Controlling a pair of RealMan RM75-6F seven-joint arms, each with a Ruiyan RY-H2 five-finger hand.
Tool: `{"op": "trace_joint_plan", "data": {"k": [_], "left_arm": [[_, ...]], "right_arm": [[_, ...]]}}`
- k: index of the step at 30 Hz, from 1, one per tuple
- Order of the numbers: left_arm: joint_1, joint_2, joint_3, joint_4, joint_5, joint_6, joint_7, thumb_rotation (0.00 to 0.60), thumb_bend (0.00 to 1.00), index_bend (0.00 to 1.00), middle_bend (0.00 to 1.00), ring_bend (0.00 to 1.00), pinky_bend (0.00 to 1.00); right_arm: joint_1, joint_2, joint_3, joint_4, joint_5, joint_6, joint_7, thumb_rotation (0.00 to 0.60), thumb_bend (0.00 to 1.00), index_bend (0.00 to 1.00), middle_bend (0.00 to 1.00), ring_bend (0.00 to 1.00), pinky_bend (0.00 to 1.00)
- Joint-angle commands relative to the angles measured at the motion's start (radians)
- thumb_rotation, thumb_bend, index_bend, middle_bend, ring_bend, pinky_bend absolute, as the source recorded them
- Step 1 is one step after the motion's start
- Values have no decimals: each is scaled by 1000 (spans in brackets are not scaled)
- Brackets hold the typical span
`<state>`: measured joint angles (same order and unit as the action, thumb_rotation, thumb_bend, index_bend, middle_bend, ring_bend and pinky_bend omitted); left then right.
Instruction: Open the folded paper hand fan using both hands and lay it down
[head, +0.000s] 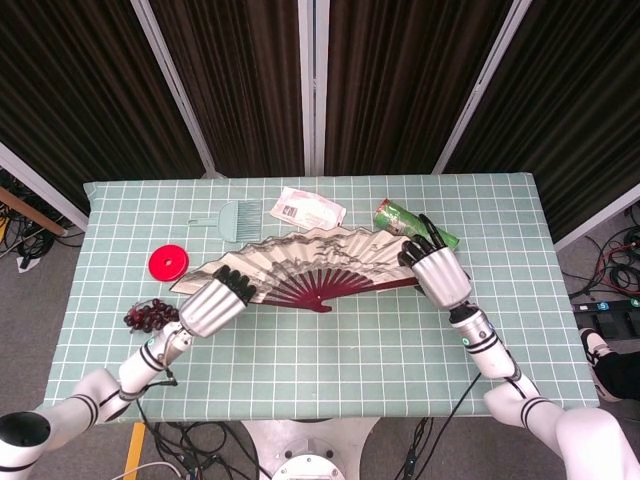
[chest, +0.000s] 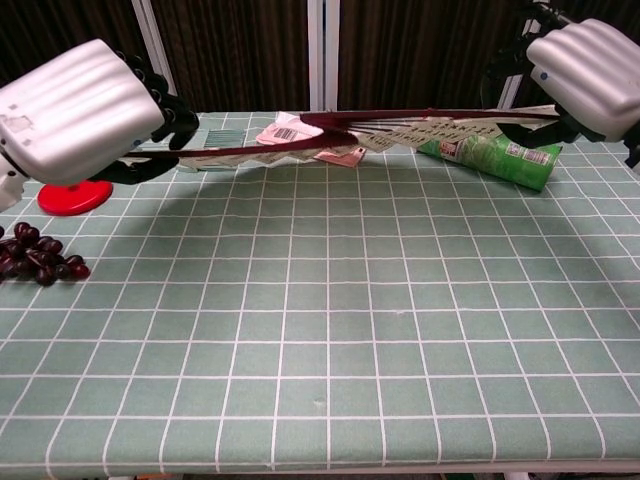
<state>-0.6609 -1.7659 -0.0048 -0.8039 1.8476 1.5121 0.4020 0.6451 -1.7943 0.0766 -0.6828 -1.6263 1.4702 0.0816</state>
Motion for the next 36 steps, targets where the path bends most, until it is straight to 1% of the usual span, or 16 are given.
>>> {"op": "trace_joint_plan", "data": {"k": [1, 2, 4, 6, 7, 9, 10, 12, 15, 17, 20, 24, 27, 32, 34, 36], "left_arm": [[17, 20, 9, -85, -31, -62, 84, 600, 318, 368, 472, 449, 538], [21, 31, 10, -123, -41, -82, 115, 600, 276, 335, 448, 424, 520], [25, 48, 11, -182, -56, -113, 155, 600, 156, 265, 384, 357, 471], [28, 64, 10, -247, -77, -153, 196, 600, 72, 231, 342, 313, 450], [30, 71, 9, -276, -90, -173, 211, 600, 36, 214, 320, 290, 437], [33, 85, 4, -344, -127, -223, 243, 600, 4, 187, 277, 248, 398], [34, 93, -1, -383, -150, -250, 259, 600, 0, 171, 245, 213, 362], [32, 105, -8, -434, -177, -286, 280, 600, 0, 154, 207, 174, 321], [26, 123, -27, -503, -231, -341, 289, 600, 0, 136, 160, 125, 264], [20, 140, -44, -548, -277, -383, 268, 600, 0, 131, 142, 109, 244], [9, 169, -75, -601, -338, -428, 216, 600, 0, 125, 129, 96, 218], [6, 205, -119, -639, -384, -430, 119, 600, 0, 125, 129, 96, 217], [24, 240, -152, -664, -420, -405, 13, 600, 0, 125, 129, 96, 217], [67, 320, -191, -681, -475, -363, -130, 600, 0, 125, 130, 97, 218], [92, 352, -200, -686, -489, -337, -179, 600, 0, 126, 130, 97, 218], [128, 385, -204, -678, -498, -292, -220, 600, 0, 130, 135, 97, 218]], "right_arm": [[-23, -10, -13, 4, -2, 12, -18, 600, 519, 502, 355, 218, 0], [-35, -10, -19, -5, 0, 11, -25, 600, 507, 438, 322, 178, 0], [-54, -6, -24, -25, 12, -5, -54, 600, 474, 312, 259, 103, 0], [-77, 6, -33, -68, 26, -29, -89, 600, 428, 168, 181, 28, 0], [-88, 13, -36, -92, 36, -44, -109, 600, 409, 122, 155, 13, 0], [-109, 37, -42, -161, 60, -81, -166, 600, 329, 17, 72, 0, 0], [-117, 53, -44, -203, 71, -100, -194, 600, 300, 5, 50, 0, 0], [-127, 81, -41, -273, 104, -148, -233, 600, 176, 0, 9, 0, 0], [-129, 140, -27, -400, 176, -248, -294, 600, 36, 0, 0, 0, 0], [-120, 191, -14, -492, 237, -334, -330, 600, 5, 0, 0, 0, 0], [-98, 264, 4, -607, 313, -439, -378, 600, 0, 0, 0, 0, 0], [-72, 349, 21, -723, 413, -550, -421, 600, 0, 0, 0, 0, 0], [-69, 391, 39, -771, 434, -555, -405, 600, 0, 0, 0, 0, 0], [-76, 460, 54, -804, 382, -573, -227, 600, 0, 0, 0, 0, 0], [-94, 466, 64, -793, 337, -515, -165, 600, 0, 0, 1, 0, 0], [-127, 473, 70, -770, 290, -425, -111, 600, 3, 0, 30, 0, 0]]}}
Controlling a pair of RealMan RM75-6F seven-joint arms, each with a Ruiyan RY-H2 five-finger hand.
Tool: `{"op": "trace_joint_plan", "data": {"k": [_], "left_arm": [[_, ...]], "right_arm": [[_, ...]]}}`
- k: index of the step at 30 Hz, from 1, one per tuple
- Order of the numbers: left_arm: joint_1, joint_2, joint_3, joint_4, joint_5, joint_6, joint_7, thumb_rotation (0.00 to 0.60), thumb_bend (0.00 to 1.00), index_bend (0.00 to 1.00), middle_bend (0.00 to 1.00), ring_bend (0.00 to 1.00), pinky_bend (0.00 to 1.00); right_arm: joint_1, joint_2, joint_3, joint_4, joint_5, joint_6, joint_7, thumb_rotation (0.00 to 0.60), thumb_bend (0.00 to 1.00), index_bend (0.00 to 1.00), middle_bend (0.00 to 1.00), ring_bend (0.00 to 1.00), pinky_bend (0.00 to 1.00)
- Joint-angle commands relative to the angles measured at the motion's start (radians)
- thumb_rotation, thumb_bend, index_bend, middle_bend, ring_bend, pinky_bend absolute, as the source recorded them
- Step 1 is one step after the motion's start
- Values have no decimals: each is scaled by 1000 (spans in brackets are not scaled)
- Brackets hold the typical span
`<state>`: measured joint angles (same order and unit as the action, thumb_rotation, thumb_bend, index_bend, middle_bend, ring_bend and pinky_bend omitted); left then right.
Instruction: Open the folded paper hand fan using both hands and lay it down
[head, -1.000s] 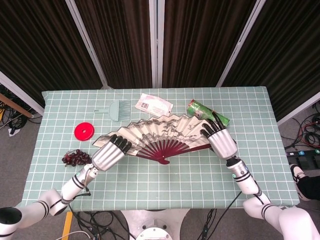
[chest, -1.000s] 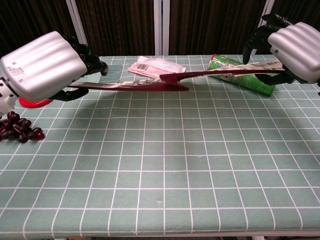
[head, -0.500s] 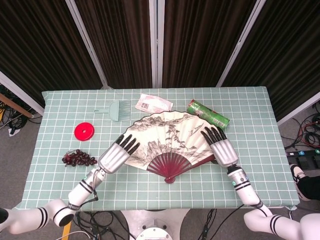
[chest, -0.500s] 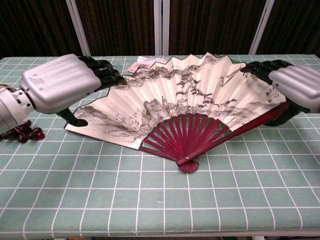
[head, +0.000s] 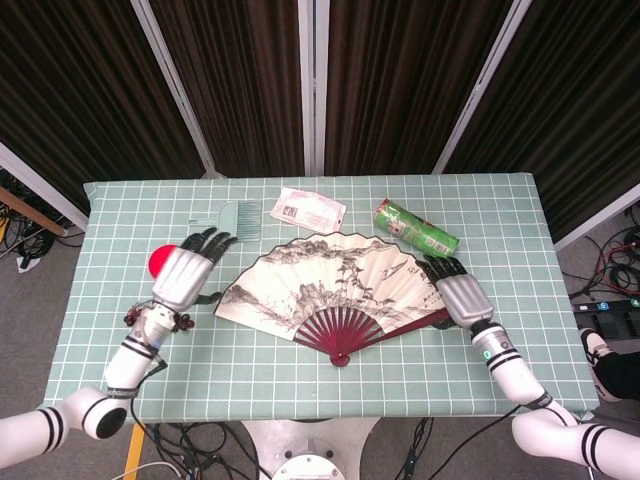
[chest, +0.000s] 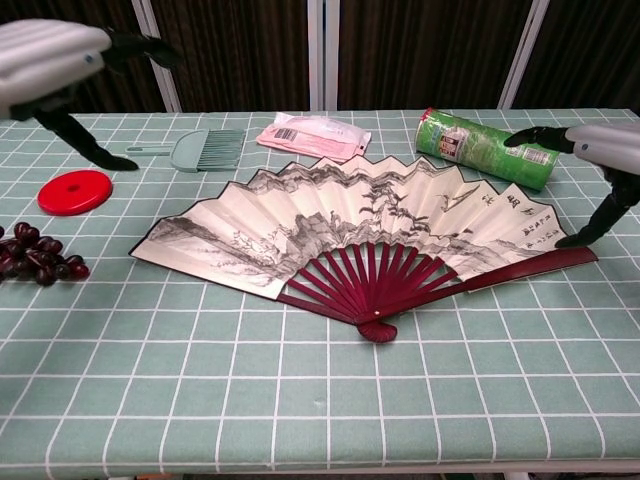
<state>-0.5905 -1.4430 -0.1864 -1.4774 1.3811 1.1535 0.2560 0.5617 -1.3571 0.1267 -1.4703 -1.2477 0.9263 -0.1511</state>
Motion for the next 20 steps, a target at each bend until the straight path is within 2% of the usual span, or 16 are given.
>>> {"op": "trace_joint_plan", "data": {"k": [1, 5, 9, 15, 20], "left_arm": [[75, 74, -19, 4, -32, 86, -91, 600, 0, 134, 139, 97, 218], [161, 123, 3, 53, -52, 162, -146, 600, 0, 167, 143, 97, 218], [253, 147, 27, 61, -77, 246, -176, 600, 0, 183, 143, 97, 217], [377, 167, 105, 1, -66, 344, -148, 600, 0, 184, 143, 97, 216], [445, 188, 150, -80, -45, 403, -90, 600, 0, 185, 143, 97, 215]], "right_arm": [[-58, 43, 21, 25, -100, 152, 138, 600, 8, 0, 42, 0, 0], [-126, 106, 12, 24, -121, 251, 183, 600, 86, 0, 100, 0, 0], [-197, 172, -16, -1, -136, 315, 253, 600, 94, 0, 102, 0, 0], [-304, 226, -67, -45, -165, 408, 348, 600, 94, 0, 103, 0, 0], [-366, 243, -85, -74, -169, 469, 349, 600, 94, 0, 105, 0, 0]]}}
